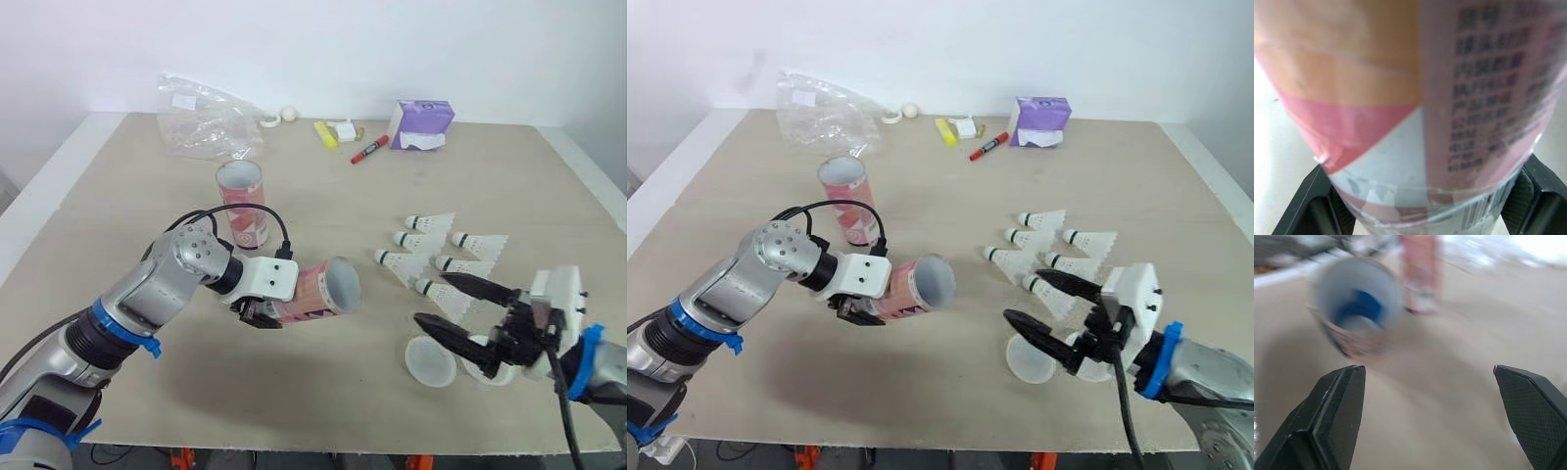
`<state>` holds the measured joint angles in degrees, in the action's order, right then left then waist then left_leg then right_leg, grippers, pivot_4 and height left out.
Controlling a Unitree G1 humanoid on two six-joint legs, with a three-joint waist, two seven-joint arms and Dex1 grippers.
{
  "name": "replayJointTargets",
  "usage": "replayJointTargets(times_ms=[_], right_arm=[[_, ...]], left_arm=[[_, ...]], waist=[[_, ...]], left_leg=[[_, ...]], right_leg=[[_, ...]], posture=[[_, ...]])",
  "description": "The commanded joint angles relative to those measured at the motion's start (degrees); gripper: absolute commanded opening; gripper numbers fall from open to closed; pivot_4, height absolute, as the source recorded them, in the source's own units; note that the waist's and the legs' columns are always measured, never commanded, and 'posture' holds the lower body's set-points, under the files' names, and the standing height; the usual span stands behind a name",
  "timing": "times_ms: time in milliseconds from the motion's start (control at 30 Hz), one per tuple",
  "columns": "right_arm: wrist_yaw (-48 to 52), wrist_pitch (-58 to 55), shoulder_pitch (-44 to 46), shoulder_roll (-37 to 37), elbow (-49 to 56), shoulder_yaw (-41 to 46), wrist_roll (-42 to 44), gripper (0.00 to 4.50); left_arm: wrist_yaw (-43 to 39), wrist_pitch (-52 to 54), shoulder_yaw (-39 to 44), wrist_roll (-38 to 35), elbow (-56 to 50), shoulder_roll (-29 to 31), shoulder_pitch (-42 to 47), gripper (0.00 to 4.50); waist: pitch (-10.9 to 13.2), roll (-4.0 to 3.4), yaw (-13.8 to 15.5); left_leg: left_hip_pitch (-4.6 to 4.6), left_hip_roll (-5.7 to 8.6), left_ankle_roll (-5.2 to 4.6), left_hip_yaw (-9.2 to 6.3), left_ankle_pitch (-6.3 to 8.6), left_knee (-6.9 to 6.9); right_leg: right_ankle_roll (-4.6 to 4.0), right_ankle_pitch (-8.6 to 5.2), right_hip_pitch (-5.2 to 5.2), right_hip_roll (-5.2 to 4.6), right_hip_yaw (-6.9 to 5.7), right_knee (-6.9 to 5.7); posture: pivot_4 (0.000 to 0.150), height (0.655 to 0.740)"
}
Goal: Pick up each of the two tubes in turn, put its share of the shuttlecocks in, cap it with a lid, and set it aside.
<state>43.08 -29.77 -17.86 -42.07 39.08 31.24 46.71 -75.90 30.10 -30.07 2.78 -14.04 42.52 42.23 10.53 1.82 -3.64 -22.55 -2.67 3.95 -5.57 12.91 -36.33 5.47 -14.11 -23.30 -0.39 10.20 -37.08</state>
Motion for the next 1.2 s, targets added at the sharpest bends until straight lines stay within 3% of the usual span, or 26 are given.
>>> replayJointTargets(times_ms=[33,333,667,1200], right_arm=[[-5.93,-0.55,-3.08,2.74,1.73,4.71,-1.3,4.5],[-17.72,-2.23,-6.11,11.75,0.95,1.33,-3.56,4.5],[-17.29,-2.44,-5.22,13.3,-2.57,-4.78,-4.86,4.5],[-16.64,-2.82,4.47,13.64,-11.81,-9.17,-5.33,4.5]], left_arm=[[-0.18,-0.22,-0.29,0.29,0.41,-0.46,0.36,3.31],[-0.64,-0.92,-0.24,0.44,1.96,-1.85,1.52,3.31],[-0.95,-0.44,-0.03,0.29,1.58,-2.05,1.42,3.31],[0.19,1.08,0.43,0.03,-0.61,-1.95,0.22,3.31]], waist=[[-0.01,-0.02,-0.03],[-0.08,-0.15,0.15],[-0.1,-0.18,0.17],[-0.11,-0.21,0.18]], left_leg=[[0.01,0.0,0.0,0.01,0.0,-0.01],[0.03,0.0,-0.05,0.03,-0.03,-0.03],[0.01,0.0,-0.05,0.03,-0.03,-0.03],[-0.01,0.0,-0.05,0.03,-0.04,-0.03]], right_leg=[[-0.01,0.02,0.0,0.0,0.0,0.0],[-0.05,0.06,0.0,-0.01,0.01,-0.01],[-0.05,0.06,0.0,-0.01,0.01,-0.01],[-0.04,0.06,-0.01,-0.01,0.01,-0.01]], posture=[[0.15,0.74],[0.15,0.74],[0.15,0.74],[0.15,0.74]])
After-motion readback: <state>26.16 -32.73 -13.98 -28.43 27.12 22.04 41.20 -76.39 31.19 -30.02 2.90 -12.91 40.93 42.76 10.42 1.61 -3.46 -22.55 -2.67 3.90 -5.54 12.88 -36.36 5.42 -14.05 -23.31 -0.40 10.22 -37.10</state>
